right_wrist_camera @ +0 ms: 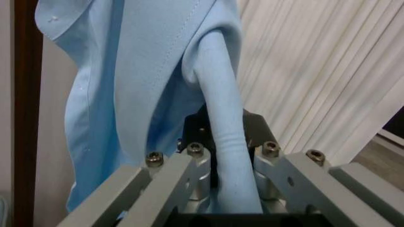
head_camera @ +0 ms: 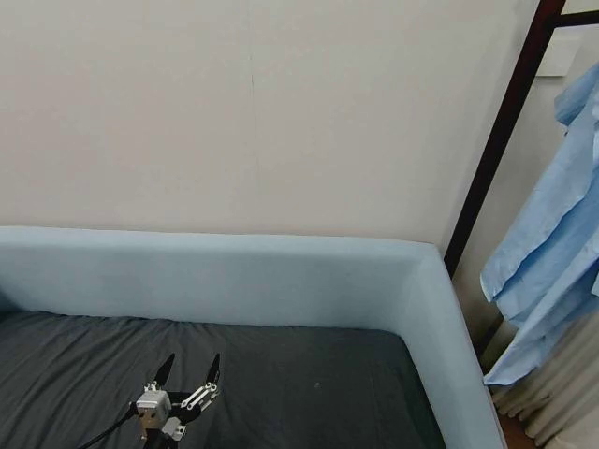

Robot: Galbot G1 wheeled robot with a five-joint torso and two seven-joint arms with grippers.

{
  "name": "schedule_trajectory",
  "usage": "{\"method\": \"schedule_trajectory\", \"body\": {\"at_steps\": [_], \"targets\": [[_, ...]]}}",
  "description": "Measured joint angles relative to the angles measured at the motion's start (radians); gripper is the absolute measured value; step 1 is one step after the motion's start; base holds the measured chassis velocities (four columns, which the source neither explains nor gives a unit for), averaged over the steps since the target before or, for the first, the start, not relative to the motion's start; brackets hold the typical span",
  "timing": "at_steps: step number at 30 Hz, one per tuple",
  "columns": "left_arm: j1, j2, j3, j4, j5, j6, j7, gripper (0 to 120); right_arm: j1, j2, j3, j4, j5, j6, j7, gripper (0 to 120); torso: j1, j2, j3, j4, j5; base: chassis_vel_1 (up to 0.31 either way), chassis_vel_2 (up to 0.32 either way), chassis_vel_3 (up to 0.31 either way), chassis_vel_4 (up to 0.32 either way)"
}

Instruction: Pick up the clothes from the sofa and hang them on the clothes hanger.

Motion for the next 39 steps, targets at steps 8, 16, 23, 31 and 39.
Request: {"method": "schedule_trajectory", "body": {"at_steps": [8,16,23,31,39], "targets": [[0.0,0.0,0.0,0.0,0.0,0.0,0.0,100,-0.045,0.014,-0.005,0.007,0.024,0.035,0.0,6,0.0,0.0,0.0,0.0002,-0.0002,0.0,0.0,0.0,0.0],[0.0,0.0,0.0,0.0,0.0,0.0,0.0,100,-0.038,0.048,-0.013,0.011,0.053,0.037,0.031,3,0.0,0.0,0.0,0.0,0.0001,0.0,0.0,0.0,0.0],[0.0,0.0,0.0,0.0,0.0,0.0,0.0,100,-0.04,0.049,-0.013,0.033,0.027,0.035,-0.005,4,0.0,0.0,0.0,-0.0001,0.0002,0.0,0.0,0.0,0.0],[0.0,0.0,0.0,0.0,0.0,0.0,0.0,100,-0.049,0.03,-0.004,0.079,-0.08,0.084,-0.121,32,0.0,0.0,0.0,0.0001,-0.0001,0.0,0.0,0.0,0.0],[0.0,0.0,0.0,0.0,0.0,0.0,0.0,100,-0.046,0.027,0.016,0.166,-0.103,0.103,-0.124,65,0.0,0.0,0.0,0.0002,-0.0002,0.0,0.0,0.0,0.0]]}}
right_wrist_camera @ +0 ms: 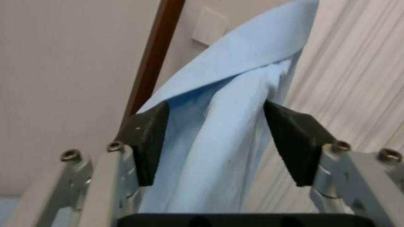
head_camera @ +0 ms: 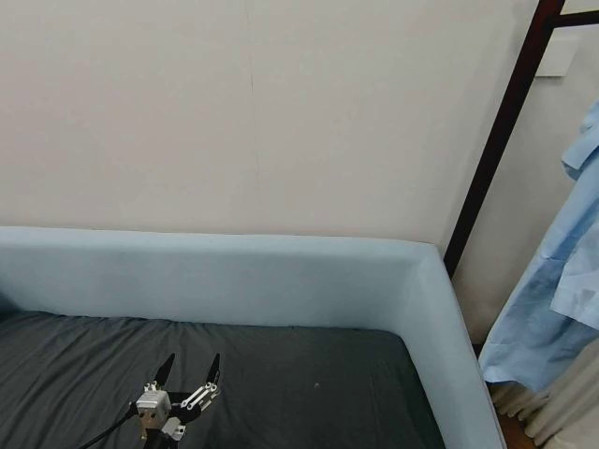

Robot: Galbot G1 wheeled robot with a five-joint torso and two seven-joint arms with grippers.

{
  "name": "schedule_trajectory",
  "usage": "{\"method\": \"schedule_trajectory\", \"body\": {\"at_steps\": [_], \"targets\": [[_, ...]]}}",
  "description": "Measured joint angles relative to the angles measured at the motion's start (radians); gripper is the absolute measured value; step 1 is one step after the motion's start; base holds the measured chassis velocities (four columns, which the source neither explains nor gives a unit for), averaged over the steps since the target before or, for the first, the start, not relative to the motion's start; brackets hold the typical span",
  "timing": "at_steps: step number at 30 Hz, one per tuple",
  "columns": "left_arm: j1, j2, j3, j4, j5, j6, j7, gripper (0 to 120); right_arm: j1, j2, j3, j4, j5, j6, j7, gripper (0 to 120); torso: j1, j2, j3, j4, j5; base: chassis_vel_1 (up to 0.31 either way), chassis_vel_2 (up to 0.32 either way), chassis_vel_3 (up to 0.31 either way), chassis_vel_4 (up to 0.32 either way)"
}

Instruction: Pick up the clothes from the sofa and hang them on the clothes hanger.

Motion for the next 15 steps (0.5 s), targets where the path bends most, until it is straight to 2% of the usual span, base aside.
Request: {"method": "schedule_trajectory", "body": {"at_steps": [2,4,7,12,15], "targets": [[0.0,0.0,0.0,0.0,0.0,0.0,0.0,100,0.001,-0.006,0.005,0.021,-0.047,0.001,-0.001,75,0.0,0.0,0.0,0.0,0.0,0.0,0.0,0.0,0.0],[0.0,0.0,0.0,0.0,0.0,0.0,0.0,100,0.002,-0.01,0.008,0.031,-0.062,0.0,0.003,78,0.0,0.0,0.0,0.0,0.0,0.0,0.0,0.0,0.0],[0.0,0.0,0.0,0.0,0.0,0.0,0.0,100,0.007,-0.02,0.028,0.061,-0.044,-0.026,0.048,93,0.0,0.0,0.0,-0.0001,0.0,0.0,0.0,0.0,0.0],[0.0,0.0,0.0,0.0,0.0,0.0,0.0,100,0.006,-0.022,0.062,0.104,0.028,-0.02,0.086,100,0.0,0.0,0.0,-0.0002,0.0,0.0,0.0,0.0,0.0],[0.0,0.0,0.0,0.0,0.0,0.0,0.0,100,0.004,-0.015,0.086,0.181,0.089,0.061,0.069,100,0.0,0.0,0.0,-0.0001,0.0,0.0,0.0,0.0,0.0]]}}
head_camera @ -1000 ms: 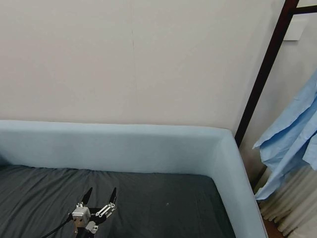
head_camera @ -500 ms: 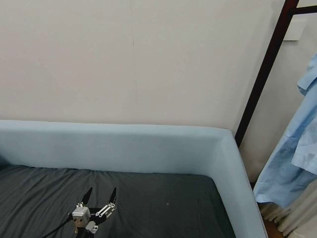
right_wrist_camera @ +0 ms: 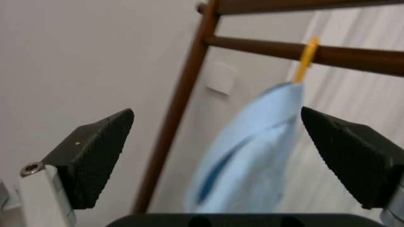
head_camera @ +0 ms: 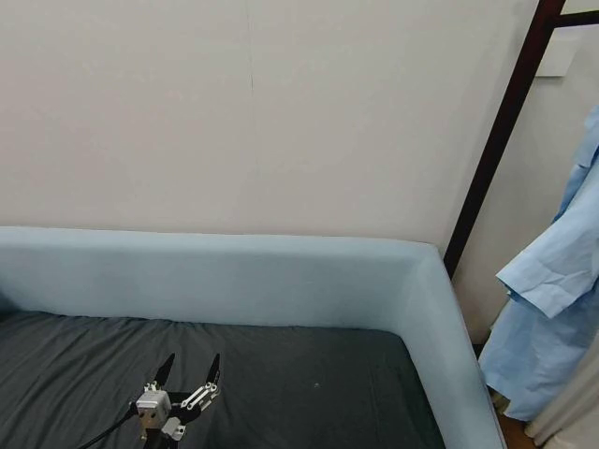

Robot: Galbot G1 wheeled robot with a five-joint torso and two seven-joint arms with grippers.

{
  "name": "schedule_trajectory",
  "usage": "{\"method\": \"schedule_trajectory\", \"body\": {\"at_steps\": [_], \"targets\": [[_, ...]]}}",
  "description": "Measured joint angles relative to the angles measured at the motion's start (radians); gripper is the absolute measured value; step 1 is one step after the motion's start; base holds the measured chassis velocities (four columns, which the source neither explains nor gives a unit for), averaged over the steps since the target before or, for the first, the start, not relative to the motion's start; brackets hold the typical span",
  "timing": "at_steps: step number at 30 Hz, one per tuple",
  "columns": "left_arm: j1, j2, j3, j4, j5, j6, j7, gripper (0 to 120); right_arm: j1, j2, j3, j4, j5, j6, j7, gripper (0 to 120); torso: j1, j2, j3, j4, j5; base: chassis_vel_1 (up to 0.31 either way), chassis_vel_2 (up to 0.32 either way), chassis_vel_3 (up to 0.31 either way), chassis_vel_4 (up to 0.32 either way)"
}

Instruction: Pick up the clothes from the sofa and hang them on the clothes hanger.

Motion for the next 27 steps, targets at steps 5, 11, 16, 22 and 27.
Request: {"method": "schedule_trajectory", "body": {"at_steps": [5,11,16,22,27], "targets": [[0.0,0.0,0.0,0.0,0.0,0.0,0.0,100,-0.013,0.032,0.009,0.114,0.05,0.168,-0.106,100,0.0,0.0,0.0,0.0,0.0,0.0,0.0,0.0,0.0],[0.0,0.0,0.0,0.0,0.0,0.0,0.0,100,-0.049,0.082,-0.02,0.179,0.105,0.278,-0.174,100,0.0,0.0,0.0,0.0,-0.0001,0.0,0.0,0.0,0.0],[0.0,0.0,0.0,0.0,0.0,0.0,0.0,100,-0.143,0.182,-0.061,0.164,0.073,0.312,-0.201,100,0.0,0.0,0.0,0.0002,0.0002,0.0,0.0,0.0,0.0],[0.0,0.0,0.0,0.0,0.0,0.0,0.0,100,-0.378,0.335,-0.061,0.088,-0.159,0.333,-0.291,100,0.0,0.0,0.0,0.0001,0.0003,0.0,0.0,0.0,0.0],[0.0,0.0,0.0,0.0,0.0,0.0,0.0,100,-0.542,0.473,-0.064,0.011,-0.353,0.352,-0.359,100,0.0,0.0,0.0,0.0,0.0002,0.0,0.0,0.0,0.0]]}}
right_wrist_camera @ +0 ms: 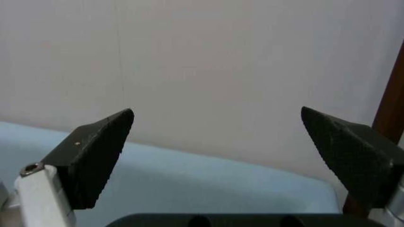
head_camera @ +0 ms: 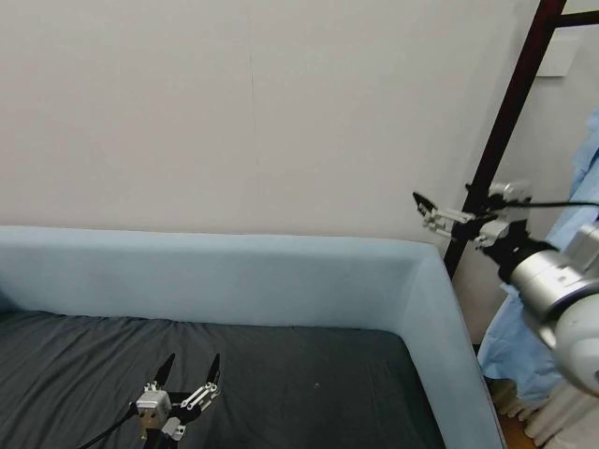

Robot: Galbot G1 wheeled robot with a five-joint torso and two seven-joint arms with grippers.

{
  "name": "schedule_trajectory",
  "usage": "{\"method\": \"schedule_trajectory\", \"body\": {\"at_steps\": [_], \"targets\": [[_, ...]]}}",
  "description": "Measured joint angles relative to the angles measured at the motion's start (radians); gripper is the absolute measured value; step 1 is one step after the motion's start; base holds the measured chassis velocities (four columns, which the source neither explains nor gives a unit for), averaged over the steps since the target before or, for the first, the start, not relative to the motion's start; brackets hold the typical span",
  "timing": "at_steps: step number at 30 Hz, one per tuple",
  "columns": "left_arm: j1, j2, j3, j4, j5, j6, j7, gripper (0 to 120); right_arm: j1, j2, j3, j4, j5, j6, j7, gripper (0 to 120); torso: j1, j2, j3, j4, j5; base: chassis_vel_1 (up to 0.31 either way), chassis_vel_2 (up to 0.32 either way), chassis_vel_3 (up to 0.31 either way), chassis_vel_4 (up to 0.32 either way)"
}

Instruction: Pick up the clothes from the sofa and hang them on the clothes hanger.

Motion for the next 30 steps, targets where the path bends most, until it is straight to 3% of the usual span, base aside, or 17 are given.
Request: {"method": "schedule_trajectory", "body": {"at_steps": [3,5,7,8,11,14,22,30], "targets": [[0.0,0.0,0.0,0.0,0.0,0.0,0.0,100,-0.107,0.098,0.008,-0.048,-0.141,0.017,-0.043,100,0.0,0.0,0.0,0.0,0.0,0.0,0.0,0.0,0.0],[0.0,0.0,0.0,0.0,0.0,0.0,0.0,100,-0.136,0.122,0.012,-0.057,-0.18,0.024,-0.053,100,0.0,0.0,0.0,0.0002,-0.0004,0.0,0.0,0.0,0.0],[0.0,0.0,0.0,0.0,0.0,0.0,0.0,100,-0.241,0.204,0.025,-0.082,-0.306,0.047,-0.089,100,0.0,0.0,0.0,0.0001,-0.0002,0.0,0.0,0.0,0.0],[0.0,0.0,0.0,0.0,0.0,0.0,0.0,100,-0.241,0.204,0.025,-0.082,-0.306,0.047,-0.089,100,0.0,0.0,0.0,0.0001,-0.0002,0.0,0.0,0.0,0.0],[0.0,0.0,0.0,0.0,0.0,0.0,0.0,100,-0.385,0.316,0.047,-0.119,-0.526,0.098,-0.139,100,0.0,0.0,0.0,-0.0001,-0.0002,0.0,0.0,0.0,0.0],[0.0,0.0,0.0,0.0,0.0,0.0,0.0,100,-0.447,0.384,0.069,-0.13,-0.628,0.142,-0.158,100,0.0,0.0,0.0,-0.0002,0.0,0.0,0.0,0.0,0.0],[0.0,0.0,0.0,0.0,0.0,0.0,0.0,100,-0.587,0.537,0.207,-0.146,-0.746,0.287,-0.197,100,0.0,0.0,0.0,0.0001,-0.0001,0.0,0.0,0.0,0.0],[0.0,0.0,0.0,0.0,0.0,0.0,0.0,100,-0.78,0.629,0.312,-0.141,-0.824,0.413,-0.302,100,0.0,0.0,0.0,-0.0003,-0.0001,0.0,0.0,0.0,0.0]]}}
